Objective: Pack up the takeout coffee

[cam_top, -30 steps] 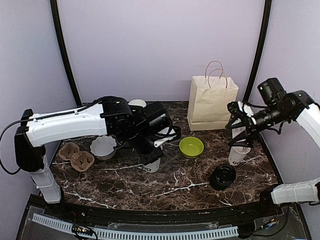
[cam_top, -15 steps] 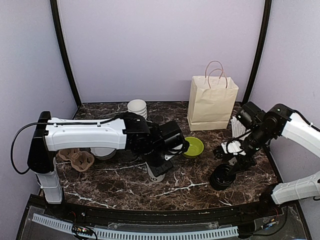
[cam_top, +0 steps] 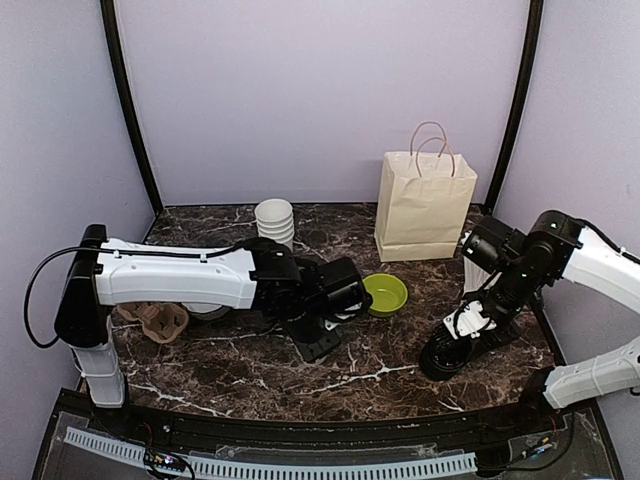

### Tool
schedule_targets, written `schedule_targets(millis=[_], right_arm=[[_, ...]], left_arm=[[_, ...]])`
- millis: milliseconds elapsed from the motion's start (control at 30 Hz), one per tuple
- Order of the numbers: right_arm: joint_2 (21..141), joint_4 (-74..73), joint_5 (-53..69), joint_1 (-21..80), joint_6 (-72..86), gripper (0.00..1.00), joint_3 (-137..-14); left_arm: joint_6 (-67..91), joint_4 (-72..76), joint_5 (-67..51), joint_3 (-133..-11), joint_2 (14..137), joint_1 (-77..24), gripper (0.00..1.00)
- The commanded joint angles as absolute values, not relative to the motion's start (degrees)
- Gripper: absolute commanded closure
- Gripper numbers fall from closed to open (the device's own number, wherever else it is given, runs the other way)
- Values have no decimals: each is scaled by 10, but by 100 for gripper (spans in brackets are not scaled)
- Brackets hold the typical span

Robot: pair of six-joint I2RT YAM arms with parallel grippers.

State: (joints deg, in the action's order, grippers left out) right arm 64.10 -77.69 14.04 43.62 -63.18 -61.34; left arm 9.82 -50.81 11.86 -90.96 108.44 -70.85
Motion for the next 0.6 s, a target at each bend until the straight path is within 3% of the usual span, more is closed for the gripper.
schedule_targets(millis=[0,367,567], right_arm=[[641,-794,93,476,-641,58,-613],[650,-760,-13,524,-657,64,-548],[664,-729,-29,531,-659,59,-534]], left_arm=[[109,-497,127,-901,1053,-716,67],[105,-391,106,-837,971,-721,53],[109,-367,136,-807,954,-720,47]])
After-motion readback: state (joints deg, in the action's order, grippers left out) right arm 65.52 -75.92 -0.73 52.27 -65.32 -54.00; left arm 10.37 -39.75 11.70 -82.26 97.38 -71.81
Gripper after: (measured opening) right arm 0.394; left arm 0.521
